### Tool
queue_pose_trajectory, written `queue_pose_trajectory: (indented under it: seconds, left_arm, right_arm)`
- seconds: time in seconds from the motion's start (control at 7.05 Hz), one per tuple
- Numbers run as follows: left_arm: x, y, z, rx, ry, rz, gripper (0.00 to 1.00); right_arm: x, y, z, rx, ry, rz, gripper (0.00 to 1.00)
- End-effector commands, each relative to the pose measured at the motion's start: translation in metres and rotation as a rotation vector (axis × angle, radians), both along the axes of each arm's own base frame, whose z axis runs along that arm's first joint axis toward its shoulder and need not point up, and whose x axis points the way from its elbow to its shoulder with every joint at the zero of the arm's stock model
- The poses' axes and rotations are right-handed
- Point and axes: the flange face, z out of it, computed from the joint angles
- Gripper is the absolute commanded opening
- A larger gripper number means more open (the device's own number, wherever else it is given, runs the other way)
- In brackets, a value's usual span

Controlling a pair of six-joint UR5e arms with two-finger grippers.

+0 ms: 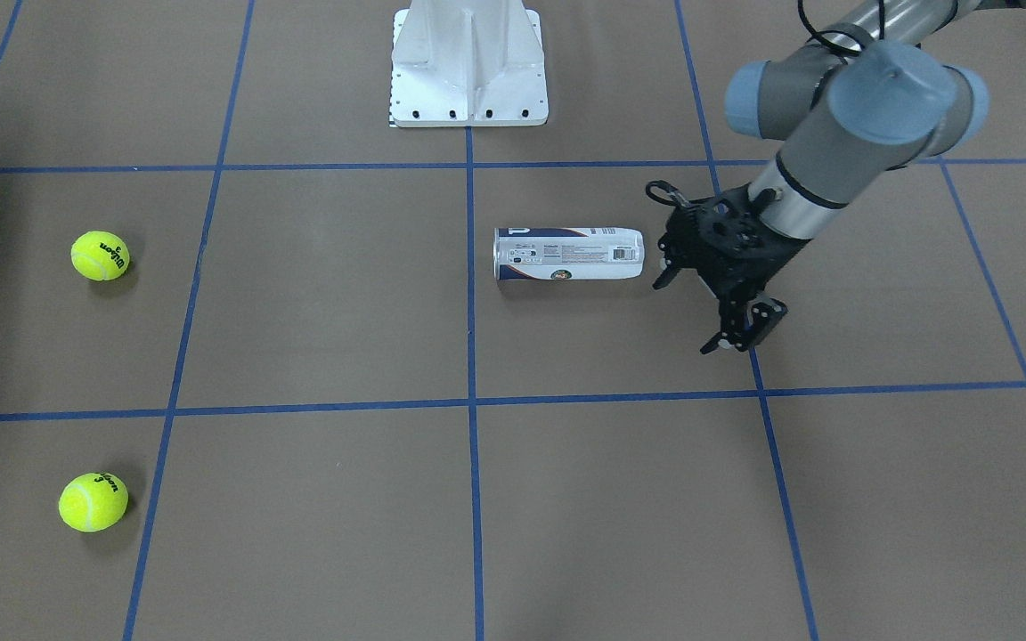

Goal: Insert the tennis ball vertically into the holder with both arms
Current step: 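Move the left gripper over the white tennis-ball can lying on its side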

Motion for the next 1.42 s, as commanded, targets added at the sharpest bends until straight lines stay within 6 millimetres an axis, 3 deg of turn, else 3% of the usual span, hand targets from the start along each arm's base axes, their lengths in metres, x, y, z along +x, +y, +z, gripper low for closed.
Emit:
queue_pose_trajectory:
  seconds: [0.0,0.14,0.28,0.43,0.71,1.14,1.28]
  left_arm:
    - [0.059,0.045,-0.055,0.071,0.055,0.077,1.0]
    - [0.077,0.06,-0.067,0.082,0.067,0.112,1.0]
    - [0.087,0.067,-0.1,0.109,0.101,0.128,1.0]
    - [0.092,0.073,-0.1,0.109,0.104,0.14,1.0]
    - [0.131,0.11,-0.095,0.104,0.092,0.208,1.0]
    - [0.147,0.119,-0.086,0.138,0.047,0.196,1.0]
    - [0.151,0.12,-0.08,0.135,-0.042,0.232,1.0]
  right_arm:
    - [0.0,0.0,-0.001,0.002,-0.002,0.001,1.0]
    - [0.0,0.0,-0.002,0.003,-0.002,0.001,1.0]
    - [0.0,0.0,-0.003,0.004,-0.002,0.002,1.0]
    - [0.0,0.0,-0.007,0.011,-0.003,0.002,1.0]
    - [0.0,0.0,-0.011,0.017,-0.006,0.001,1.0]
    - [0.0,0.0,-0.012,0.02,-0.007,0.001,1.0]
    - [0.0,0.0,-0.012,0.02,-0.007,0.001,1.0]
